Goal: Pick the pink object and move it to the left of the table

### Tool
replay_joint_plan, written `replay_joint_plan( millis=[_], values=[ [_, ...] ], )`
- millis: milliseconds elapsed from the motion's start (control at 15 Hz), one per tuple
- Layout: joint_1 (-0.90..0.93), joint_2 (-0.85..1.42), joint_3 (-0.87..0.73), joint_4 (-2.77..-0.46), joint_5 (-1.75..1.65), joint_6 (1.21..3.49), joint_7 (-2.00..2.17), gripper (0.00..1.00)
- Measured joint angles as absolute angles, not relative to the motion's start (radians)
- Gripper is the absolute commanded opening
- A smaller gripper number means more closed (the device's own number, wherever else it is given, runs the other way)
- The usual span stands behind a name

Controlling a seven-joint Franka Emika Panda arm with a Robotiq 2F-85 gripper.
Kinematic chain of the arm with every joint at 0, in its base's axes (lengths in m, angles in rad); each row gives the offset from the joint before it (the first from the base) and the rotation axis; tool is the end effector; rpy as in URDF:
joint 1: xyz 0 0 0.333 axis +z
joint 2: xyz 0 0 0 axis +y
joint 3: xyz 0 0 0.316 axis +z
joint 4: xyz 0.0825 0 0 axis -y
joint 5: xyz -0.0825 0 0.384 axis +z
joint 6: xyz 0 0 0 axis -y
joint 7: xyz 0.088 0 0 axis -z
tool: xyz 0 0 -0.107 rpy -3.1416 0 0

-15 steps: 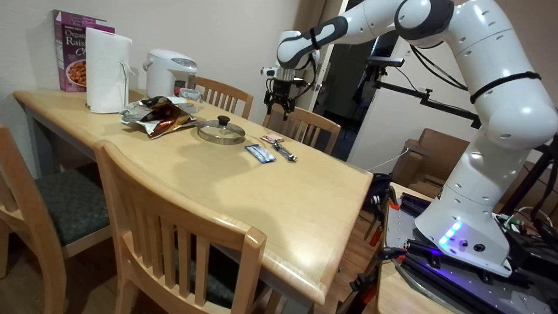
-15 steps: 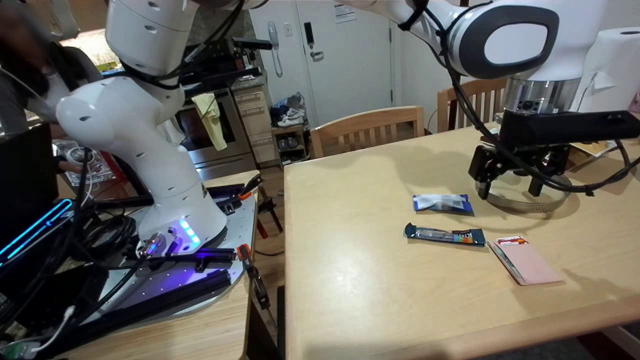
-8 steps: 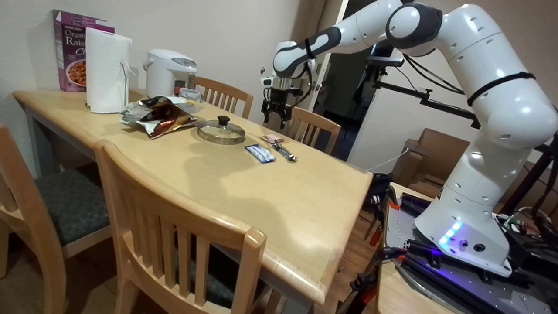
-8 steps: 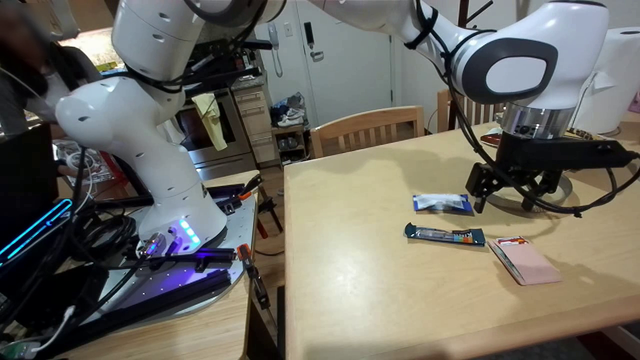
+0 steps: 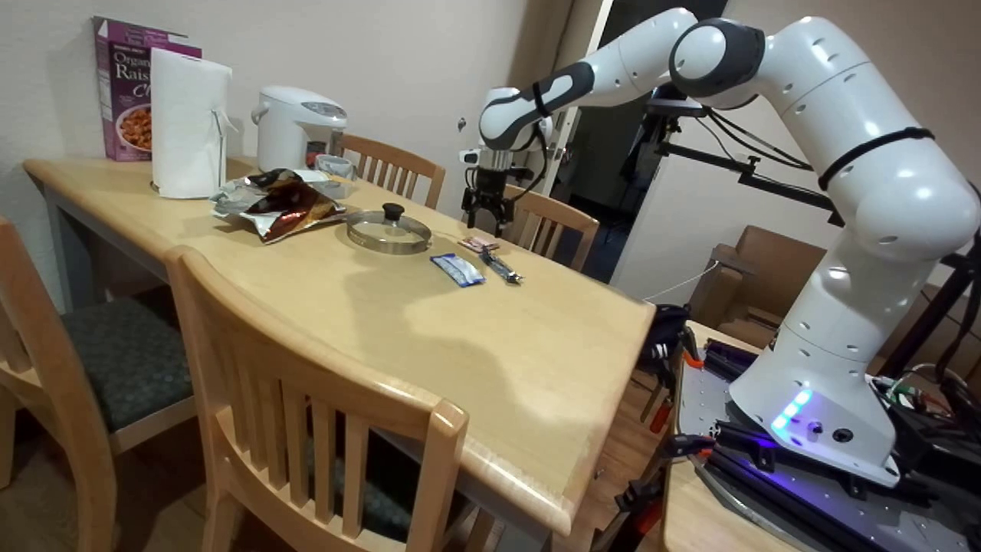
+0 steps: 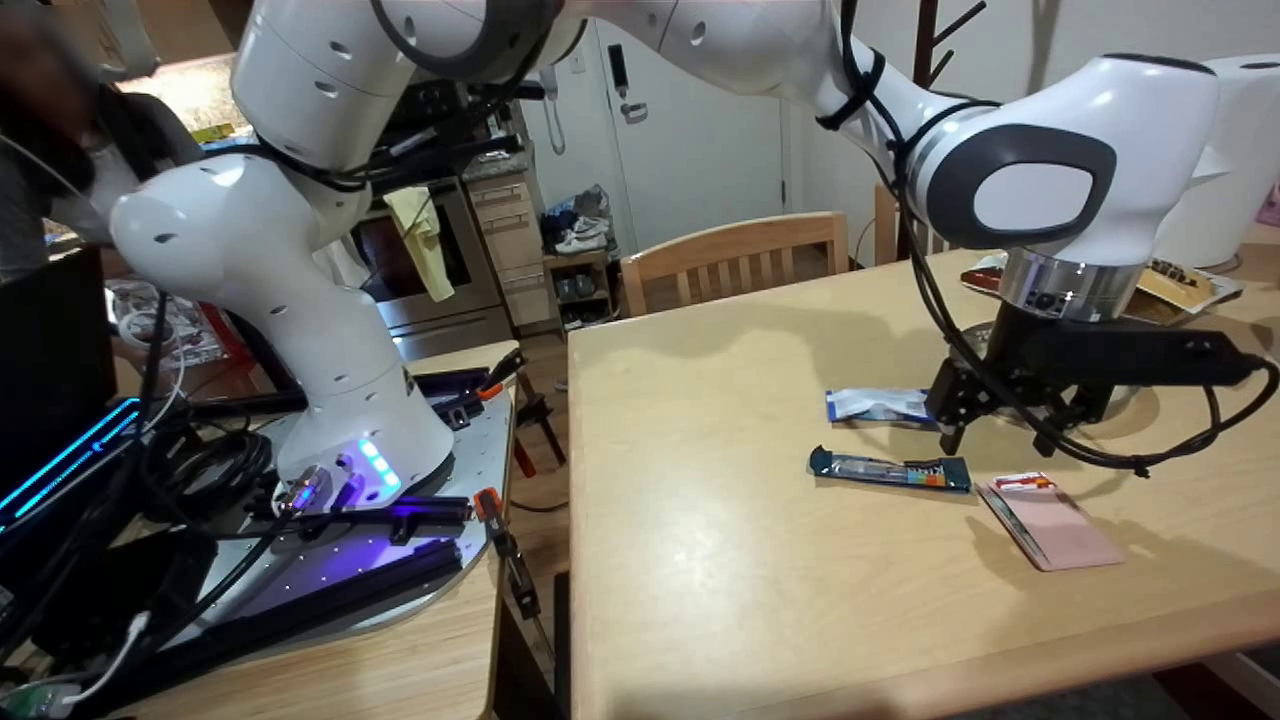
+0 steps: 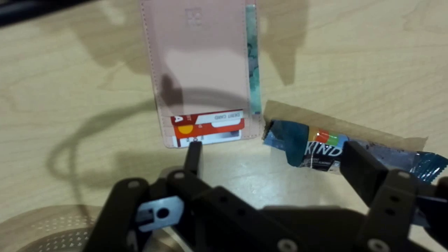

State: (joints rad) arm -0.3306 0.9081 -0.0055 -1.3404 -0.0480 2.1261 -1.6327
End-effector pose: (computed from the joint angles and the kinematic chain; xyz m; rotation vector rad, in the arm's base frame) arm 0.6841 -0.2404 0.1690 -2.4113 -1.8835 0.1594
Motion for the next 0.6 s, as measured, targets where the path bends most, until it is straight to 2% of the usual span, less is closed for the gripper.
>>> replay_joint_plan(
  millis=[600],
  values=[
    [-0.349,0.926,-0.005,-1.322,-0.048,2.101,-1.671,1.00]
  ],
)
